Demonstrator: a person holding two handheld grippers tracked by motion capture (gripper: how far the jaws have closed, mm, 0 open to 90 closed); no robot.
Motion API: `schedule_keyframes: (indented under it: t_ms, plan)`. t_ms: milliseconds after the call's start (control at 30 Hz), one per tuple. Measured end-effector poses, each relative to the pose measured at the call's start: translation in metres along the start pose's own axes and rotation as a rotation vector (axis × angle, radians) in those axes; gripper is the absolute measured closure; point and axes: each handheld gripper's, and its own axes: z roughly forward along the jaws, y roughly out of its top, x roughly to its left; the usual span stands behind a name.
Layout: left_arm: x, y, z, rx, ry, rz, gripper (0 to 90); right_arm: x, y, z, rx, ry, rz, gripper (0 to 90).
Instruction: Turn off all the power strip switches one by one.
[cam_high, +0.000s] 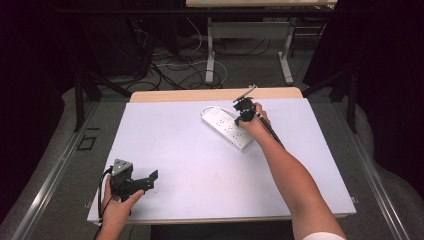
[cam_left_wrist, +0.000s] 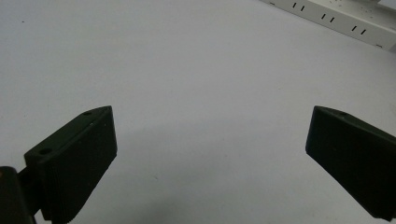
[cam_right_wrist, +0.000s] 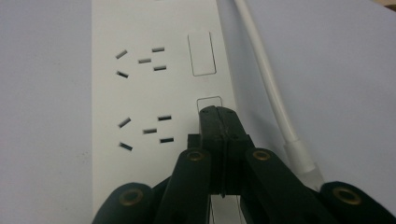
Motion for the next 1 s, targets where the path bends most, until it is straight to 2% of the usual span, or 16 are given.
schedule_keyframes:
  t_ms: [33,67,100,133,200,433,467,533,567,700,767,833,900,933,1000]
  plan:
    - [0.000,0.000,0.000,-0.002,0.001,0.003,2.0,0.000,0.000,0.000,0.000,0.000,0.000,90.0]
    - [0.000,0.000,0.000,-0.001,0.001,0.001,2.0,0.001,-0.002,0.001,-0.025,0.012,0.031,90.0]
    - [0.000,0.000,0.000,-0.001,0.001,0.000,2.0,0.000,-0.001,-0.002,0.012,0.003,0.019,90.0]
    - [0.000,0.000,0.000,-0.002,0.001,0.001,2.0,0.000,-0.001,-0.002,0.012,0.003,0.019,90.0]
    - [0.000,0.000,0.000,-0.003,0.003,0.003,2.0,0.000,-0.003,0.000,-0.032,0.011,0.011,90.0]
    - [-0.001,0.000,0.000,0.003,0.001,0.005,2.0,0.000,-0.004,0.001,-0.041,0.013,0.017,90.0]
    - [-0.001,0.000,0.001,0.003,0.000,0.005,2.0,0.000,-0.003,0.000,-0.025,0.005,0.014,90.0]
    - [-0.001,0.001,0.001,0.002,-0.001,0.004,2.0,0.000,-0.003,-0.001,-0.027,0.006,0.022,90.0]
    - [-0.001,0.001,0.001,0.000,0.001,0.003,2.0,0.001,-0.004,0.001,-0.055,0.013,0.027,90.0]
    - [0.000,0.001,0.001,0.002,0.001,0.002,2.0,0.000,-0.005,-0.002,-0.021,-0.003,0.015,90.0]
    - [0.000,0.001,0.000,0.002,0.001,0.001,2.0,0.001,-0.005,-0.003,-0.037,0.006,0.037,90.0]
    - [0.000,0.000,0.001,0.000,0.002,-0.001,2.1,0.001,-0.005,-0.006,-0.036,0.013,0.015,90.0]
    - [0.000,0.000,0.001,0.000,0.002,-0.001,2.0,0.002,-0.005,-0.008,-0.023,-0.001,0.028,90.0]
    - [0.000,0.000,0.001,0.002,0.001,-0.001,2.0,0.002,-0.005,-0.009,-0.040,0.012,0.021,90.0]
    - [0.000,0.000,0.001,0.003,0.002,-0.001,2.0,0.002,-0.006,-0.011,-0.037,0.005,0.021,90.0]
